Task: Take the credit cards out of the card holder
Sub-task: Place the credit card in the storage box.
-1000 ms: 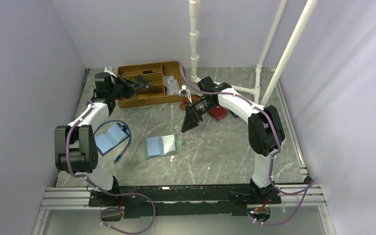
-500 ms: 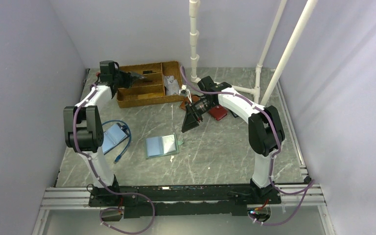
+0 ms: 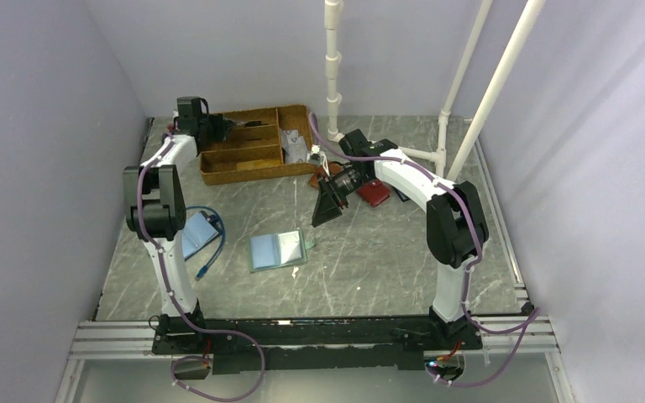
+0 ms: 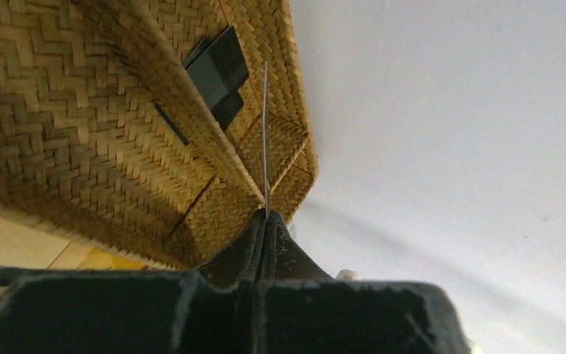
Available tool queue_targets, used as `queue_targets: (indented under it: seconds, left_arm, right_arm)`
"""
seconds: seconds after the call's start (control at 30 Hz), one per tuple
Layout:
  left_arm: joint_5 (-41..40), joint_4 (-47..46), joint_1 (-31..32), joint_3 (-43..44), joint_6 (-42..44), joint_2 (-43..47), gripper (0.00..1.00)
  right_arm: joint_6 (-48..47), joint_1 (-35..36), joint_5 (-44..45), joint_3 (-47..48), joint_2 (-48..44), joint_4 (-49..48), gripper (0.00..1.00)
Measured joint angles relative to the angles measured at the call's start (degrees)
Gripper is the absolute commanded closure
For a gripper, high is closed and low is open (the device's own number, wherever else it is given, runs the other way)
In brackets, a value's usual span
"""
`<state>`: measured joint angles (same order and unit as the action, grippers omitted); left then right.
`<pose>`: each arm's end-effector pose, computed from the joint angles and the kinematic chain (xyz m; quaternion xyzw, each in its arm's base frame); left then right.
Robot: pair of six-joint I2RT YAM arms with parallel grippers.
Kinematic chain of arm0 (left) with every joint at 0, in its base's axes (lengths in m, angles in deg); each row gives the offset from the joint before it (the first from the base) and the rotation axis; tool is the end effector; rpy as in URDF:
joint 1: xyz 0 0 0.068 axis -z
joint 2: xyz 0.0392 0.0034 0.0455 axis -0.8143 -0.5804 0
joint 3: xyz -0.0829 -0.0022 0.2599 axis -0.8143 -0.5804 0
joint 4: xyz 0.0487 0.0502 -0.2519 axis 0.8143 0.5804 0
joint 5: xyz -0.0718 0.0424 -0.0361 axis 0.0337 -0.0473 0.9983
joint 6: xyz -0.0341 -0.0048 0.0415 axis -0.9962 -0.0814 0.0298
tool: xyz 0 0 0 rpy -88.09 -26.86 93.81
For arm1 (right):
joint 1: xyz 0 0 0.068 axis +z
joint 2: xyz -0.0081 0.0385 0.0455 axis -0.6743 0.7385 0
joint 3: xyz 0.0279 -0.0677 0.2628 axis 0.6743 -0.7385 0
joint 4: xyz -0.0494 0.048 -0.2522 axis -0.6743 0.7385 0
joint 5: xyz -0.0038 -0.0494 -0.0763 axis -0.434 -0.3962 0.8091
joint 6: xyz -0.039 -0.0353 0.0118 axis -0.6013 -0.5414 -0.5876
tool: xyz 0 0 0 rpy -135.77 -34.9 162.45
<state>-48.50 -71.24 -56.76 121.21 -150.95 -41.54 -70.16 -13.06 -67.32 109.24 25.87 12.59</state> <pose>0.4951 0.0128 0.2227 -0.5694 0.6627 -0.3779 0.3062 0.3217 0.2185 0.2438 -0.4471 0.6944 0.5549 0.1000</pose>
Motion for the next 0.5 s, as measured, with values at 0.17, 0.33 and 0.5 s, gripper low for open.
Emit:
queue_targets:
  seconds: [0.17,0.33,0.5]
  left_arm:
    - [0.0,-0.8,-0.2,3.4,-2.4,-4.4,1.00]
    - [0.0,-1.3,-0.4,5.7,-4.4,-8.7,1.00]
    - [0.0,-1.3,-0.5,9.3,-5.7,-11.7,1.00]
  right_arm:
    - [-0.4,0.0,0.3,0.0,0.0,0.5,0.54]
    - [-0.5,0.0,0.3,0.0,0.0,0.6,0.54]
    - [-0.6,0.0,0.3,0.0,0.0,0.7,0.54]
